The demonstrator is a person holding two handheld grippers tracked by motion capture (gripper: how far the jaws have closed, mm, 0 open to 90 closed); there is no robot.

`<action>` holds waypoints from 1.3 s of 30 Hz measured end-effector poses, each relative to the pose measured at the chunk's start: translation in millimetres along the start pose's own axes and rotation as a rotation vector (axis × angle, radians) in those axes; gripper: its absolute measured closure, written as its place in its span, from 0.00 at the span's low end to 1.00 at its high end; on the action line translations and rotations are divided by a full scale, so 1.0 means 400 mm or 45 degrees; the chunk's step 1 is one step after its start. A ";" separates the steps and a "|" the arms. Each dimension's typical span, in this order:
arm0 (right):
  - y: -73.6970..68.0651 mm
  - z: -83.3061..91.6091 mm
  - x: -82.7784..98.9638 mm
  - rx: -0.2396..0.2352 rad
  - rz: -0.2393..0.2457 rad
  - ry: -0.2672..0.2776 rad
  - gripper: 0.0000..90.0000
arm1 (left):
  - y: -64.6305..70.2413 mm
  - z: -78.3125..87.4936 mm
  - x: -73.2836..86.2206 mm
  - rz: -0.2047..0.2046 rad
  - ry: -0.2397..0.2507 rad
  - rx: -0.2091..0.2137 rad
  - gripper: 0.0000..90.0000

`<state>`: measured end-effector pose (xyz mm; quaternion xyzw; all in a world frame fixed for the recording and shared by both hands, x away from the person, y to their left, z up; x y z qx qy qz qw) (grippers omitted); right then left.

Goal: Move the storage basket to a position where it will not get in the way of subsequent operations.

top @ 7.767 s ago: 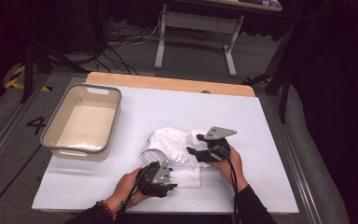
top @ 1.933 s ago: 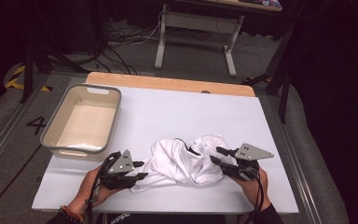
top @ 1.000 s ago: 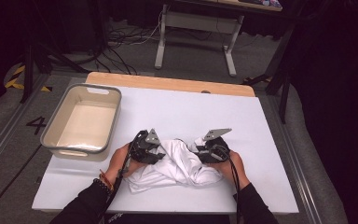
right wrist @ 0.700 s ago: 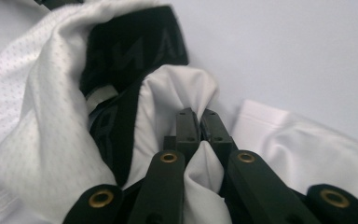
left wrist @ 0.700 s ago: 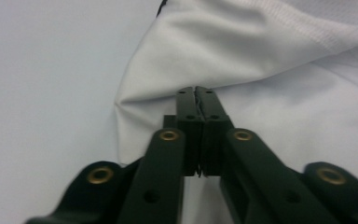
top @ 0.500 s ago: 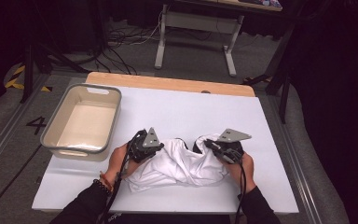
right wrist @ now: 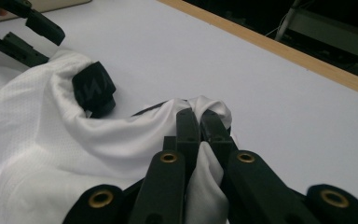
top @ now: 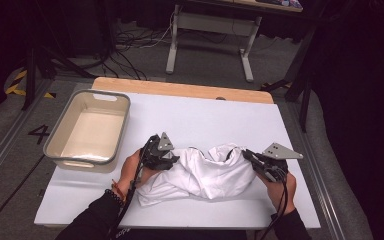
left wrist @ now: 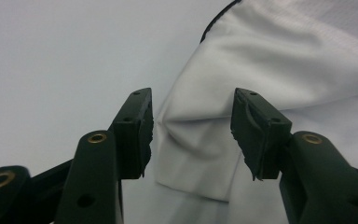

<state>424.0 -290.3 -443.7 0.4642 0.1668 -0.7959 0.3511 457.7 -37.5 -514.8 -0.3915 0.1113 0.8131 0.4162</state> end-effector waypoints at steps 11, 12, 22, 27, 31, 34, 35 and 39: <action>-0.016 0.031 0.132 -0.018 -0.072 -0.112 0.97 | 0.034 -0.001 0.020 -0.074 -0.074 0.084 0.92; -0.017 0.031 0.144 -0.021 -0.076 -0.127 0.97 | 0.033 0.003 0.020 -0.093 -0.080 0.076 0.96; -0.025 0.061 0.110 0.005 -0.033 -0.009 0.97 | 0.015 0.170 -0.041 -0.188 0.225 -0.119 0.97; -0.056 0.068 0.107 -0.030 0.009 0.005 0.96 | 0.053 0.234 0.000 -0.247 0.245 -0.098 0.97; -0.077 0.061 0.135 -0.059 0.012 -0.048 0.96 | 0.108 0.244 0.072 -0.297 0.171 -0.029 0.97; -0.084 0.057 0.162 -0.061 0.012 -0.094 0.95 | 0.142 0.240 0.123 -0.318 0.116 0.006 0.97; -0.087 0.055 0.170 -0.069 0.004 -0.108 0.94 | 0.152 0.235 0.142 -0.317 0.086 0.022 0.97; -0.096 0.046 0.200 -0.060 0.027 -0.179 0.87 | 0.174 0.209 0.195 -0.325 0.005 0.053 0.97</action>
Point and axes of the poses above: each handheld gripper's, and its own axes: z roughly backward along the jaws, x roughly out of its underside, y roughly to its right, the point moved 10 cm from there along -z, roughly forward along the jaws, and after that the axes turned 9 degrees about -x, right-handed, at the moved point
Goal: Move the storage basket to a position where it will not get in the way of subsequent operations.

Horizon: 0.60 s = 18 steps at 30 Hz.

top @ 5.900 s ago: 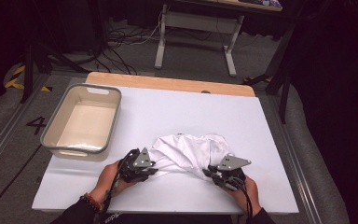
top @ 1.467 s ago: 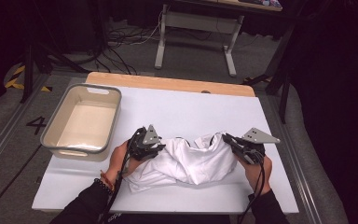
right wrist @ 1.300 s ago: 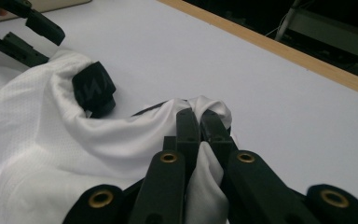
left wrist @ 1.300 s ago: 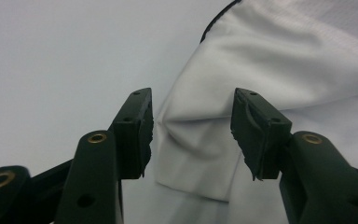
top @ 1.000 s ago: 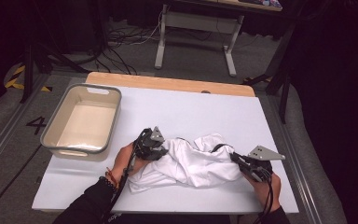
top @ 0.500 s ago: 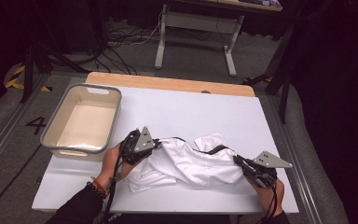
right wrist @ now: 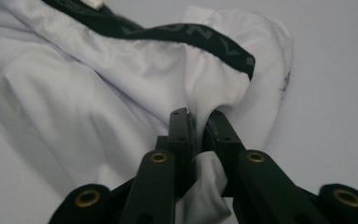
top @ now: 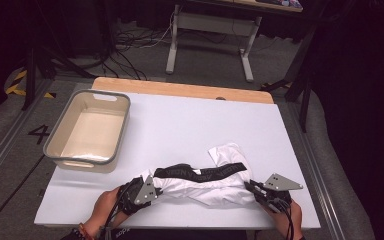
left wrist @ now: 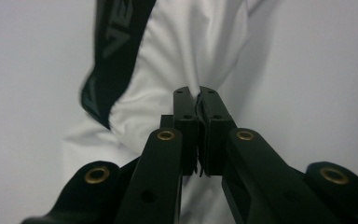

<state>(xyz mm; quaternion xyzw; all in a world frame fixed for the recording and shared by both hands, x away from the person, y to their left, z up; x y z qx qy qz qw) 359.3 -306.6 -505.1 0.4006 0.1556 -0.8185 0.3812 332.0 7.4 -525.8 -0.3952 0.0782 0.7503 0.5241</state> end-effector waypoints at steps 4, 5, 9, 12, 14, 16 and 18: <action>0.000 -0.001 -0.004 0.017 -0.005 0.012 0.68 | -0.007 0.007 -0.005 0.035 0.025 0.014 0.95; 0.001 0.002 -0.009 0.017 -0.011 0.025 0.65 | -0.011 0.015 -0.006 0.059 0.028 0.006 0.93; 0.016 0.024 -0.032 0.038 -0.038 0.091 0.59 | -0.031 0.036 -0.014 0.113 0.072 -0.003 0.81; 0.026 0.040 -0.062 0.035 -0.058 0.159 0.57 | -0.060 0.056 -0.036 0.175 0.142 -0.042 0.71; 0.028 0.042 -0.083 0.027 -0.062 0.191 0.55 | -0.073 0.071 -0.059 0.224 0.209 -0.030 0.68; 0.032 0.038 -0.100 0.044 -0.040 0.185 0.52 | -0.092 0.067 -0.077 0.269 0.224 -0.065 0.60; 0.038 0.026 -0.111 0.036 -0.047 0.164 0.49 | -0.101 0.049 -0.089 0.279 0.213 -0.074 0.53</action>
Point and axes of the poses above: each handheld gripper's, and its own axes: z roughly backward along the jaws, x roughly out of its underside, y roughly to its right, the point moved 10 cm from there along -z, roughly forward along the jaws, and after that the axes turned 9 degrees about -x, right-handed, at the moved point
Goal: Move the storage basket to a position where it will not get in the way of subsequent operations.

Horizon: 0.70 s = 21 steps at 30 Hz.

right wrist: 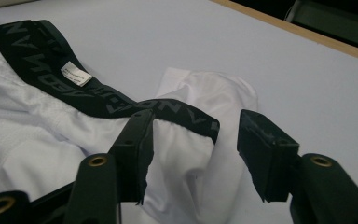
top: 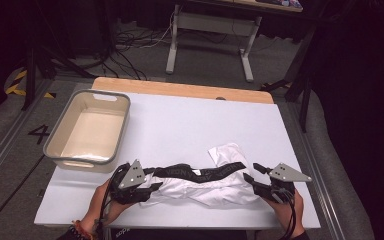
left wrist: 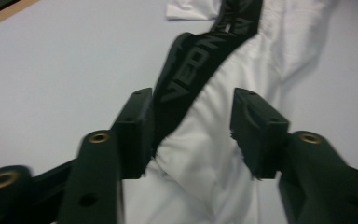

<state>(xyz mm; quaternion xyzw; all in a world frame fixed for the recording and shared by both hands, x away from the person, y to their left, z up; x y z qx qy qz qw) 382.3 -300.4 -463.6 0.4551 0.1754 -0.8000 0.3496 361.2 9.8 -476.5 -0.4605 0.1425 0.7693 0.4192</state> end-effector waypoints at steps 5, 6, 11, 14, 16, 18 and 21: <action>0.027 -0.062 0.012 -0.045 -0.072 -0.083 0.44 | -0.020 -0.066 0.007 0.033 -0.088 -0.012 0.40; 0.030 -0.071 0.015 -0.055 -0.080 -0.093 0.43 | -0.028 -0.077 0.012 0.034 -0.108 -0.032 0.37; 0.022 -0.118 0.045 -0.122 -0.089 -0.188 0.48 | -0.034 -0.112 0.052 0.052 -0.221 0.023 0.39; 0.004 -0.121 0.051 -0.152 -0.053 -0.207 0.60 | -0.028 -0.118 0.063 0.068 -0.243 0.059 0.49; -0.004 -0.118 0.050 -0.157 -0.032 -0.210 0.70 | -0.022 -0.117 0.066 0.059 -0.254 0.062 0.58; -0.009 -0.113 0.043 -0.131 0.012 -0.204 0.80 | -0.021 -0.117 0.068 0.040 -0.268 0.037 0.63; -0.013 -0.102 0.028 -0.105 0.059 -0.169 0.89 | -0.029 -0.111 0.062 0.034 -0.251 0.013 0.71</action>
Point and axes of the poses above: each handheld gripper's, and its own axes: z roughly backward along the jaws, x roughly out of its underside, y roughly to its right, the point moved 10 cm from there along -z, roughly forward along the jaws, and after that the axes turned 9 degrees about -x, right-handed, at the moved point
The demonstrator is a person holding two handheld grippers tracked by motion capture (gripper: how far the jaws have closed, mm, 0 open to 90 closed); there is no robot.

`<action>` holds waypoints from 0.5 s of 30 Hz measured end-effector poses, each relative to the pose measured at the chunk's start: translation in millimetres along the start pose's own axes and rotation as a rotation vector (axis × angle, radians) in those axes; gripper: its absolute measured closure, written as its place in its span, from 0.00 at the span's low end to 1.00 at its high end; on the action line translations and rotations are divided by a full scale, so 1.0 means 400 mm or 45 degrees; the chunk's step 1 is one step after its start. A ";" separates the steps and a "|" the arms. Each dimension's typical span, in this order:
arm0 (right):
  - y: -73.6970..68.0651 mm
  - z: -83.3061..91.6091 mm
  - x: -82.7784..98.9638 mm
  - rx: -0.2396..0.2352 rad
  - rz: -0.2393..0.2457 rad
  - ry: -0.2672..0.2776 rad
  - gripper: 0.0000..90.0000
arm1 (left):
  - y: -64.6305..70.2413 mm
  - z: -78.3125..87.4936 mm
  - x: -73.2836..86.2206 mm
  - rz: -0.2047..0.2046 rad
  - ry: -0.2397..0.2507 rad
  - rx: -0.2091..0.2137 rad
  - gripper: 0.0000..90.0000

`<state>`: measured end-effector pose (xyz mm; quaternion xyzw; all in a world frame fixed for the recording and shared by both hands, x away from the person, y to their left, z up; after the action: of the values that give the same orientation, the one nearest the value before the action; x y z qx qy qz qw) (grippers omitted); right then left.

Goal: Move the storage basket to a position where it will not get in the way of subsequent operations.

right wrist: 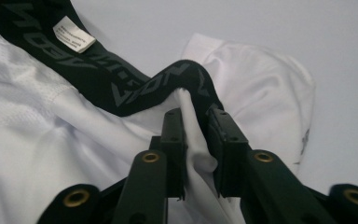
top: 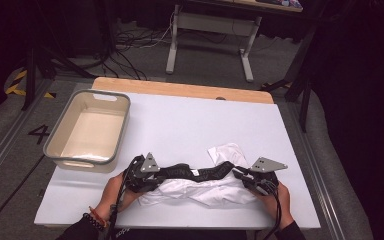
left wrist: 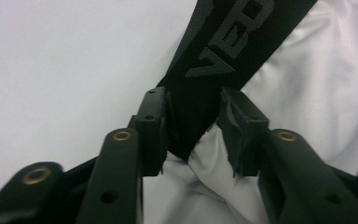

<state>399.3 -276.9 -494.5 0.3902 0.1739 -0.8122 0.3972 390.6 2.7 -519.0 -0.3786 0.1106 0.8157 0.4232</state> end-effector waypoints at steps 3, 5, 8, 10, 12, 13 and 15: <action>0.000 0.016 -0.014 0.026 0.013 0.050 0.93 | -0.013 0.011 -0.008 0.021 0.043 -0.026 0.63; 0.002 0.027 -0.018 0.048 0.027 0.067 0.94 | -0.025 0.022 -0.014 0.034 0.072 -0.051 0.61; 0.010 0.045 -0.016 0.086 0.038 0.086 0.95 | -0.040 0.034 -0.019 0.074 0.110 -0.065 0.53; 0.024 0.067 -0.008 0.147 0.050 0.080 0.95 | -0.048 0.031 -0.018 0.084 0.109 -0.080 0.53; 0.036 0.089 -0.001 0.182 0.041 0.095 0.95 | -0.046 0.022 -0.018 0.087 0.095 -0.056 0.53; 0.042 0.100 0.005 0.189 0.021 0.111 0.95 | -0.043 0.015 -0.019 0.085 0.087 -0.054 0.53; 0.048 0.111 0.021 0.177 -0.016 0.129 0.95 | -0.037 -0.001 -0.021 0.074 0.060 -0.040 0.53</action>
<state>389.1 -319.5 -472.2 0.4564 0.1397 -0.8039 0.3547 405.3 6.7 -511.4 -0.4011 0.1187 0.8201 0.3905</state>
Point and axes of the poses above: each handheld gripper's, and its own axes: z roughly backward along the jaws, x roughly out of its underside, y roughly to its right, the point moved 10 cm from there along -z, roughly forward along the jaws, and after that the axes turned 9 degrees about -x, right-handed, at the moved point
